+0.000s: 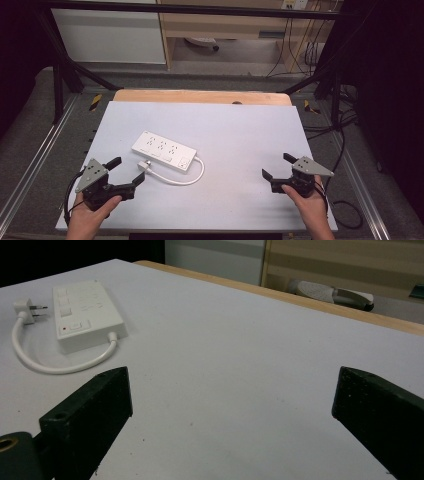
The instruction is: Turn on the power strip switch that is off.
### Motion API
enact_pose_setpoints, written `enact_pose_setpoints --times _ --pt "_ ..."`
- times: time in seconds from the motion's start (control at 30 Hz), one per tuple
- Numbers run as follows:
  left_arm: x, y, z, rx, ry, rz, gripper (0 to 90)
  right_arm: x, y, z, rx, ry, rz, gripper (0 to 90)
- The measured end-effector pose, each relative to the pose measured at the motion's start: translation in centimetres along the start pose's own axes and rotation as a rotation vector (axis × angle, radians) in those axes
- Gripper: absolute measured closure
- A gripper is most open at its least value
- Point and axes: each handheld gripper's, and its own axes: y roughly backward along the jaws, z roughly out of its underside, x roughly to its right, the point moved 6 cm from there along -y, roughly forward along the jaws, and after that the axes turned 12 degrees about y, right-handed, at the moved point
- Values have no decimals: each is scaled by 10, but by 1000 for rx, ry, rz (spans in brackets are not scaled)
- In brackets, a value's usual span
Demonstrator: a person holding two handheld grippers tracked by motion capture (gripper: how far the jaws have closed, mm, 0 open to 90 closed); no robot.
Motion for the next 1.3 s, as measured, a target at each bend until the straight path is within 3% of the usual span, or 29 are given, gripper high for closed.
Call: enact_pose_setpoints --times 0.23,0.47,0.83,1.3 --pt "14 -4 -2 -47 -19 19 56 0 1 1 -2 -4 -1 30" --pt "27 -3 -11 -42 -24 59 55 0 2 1 -1 -9 0 30" --pt "35 -7 -19 -59 -32 93 58 0 2 1 -7 -11 8 32" --pt "46 -28 -36 -53 -48 114 61 0 3 1 -5 -9 10 32"
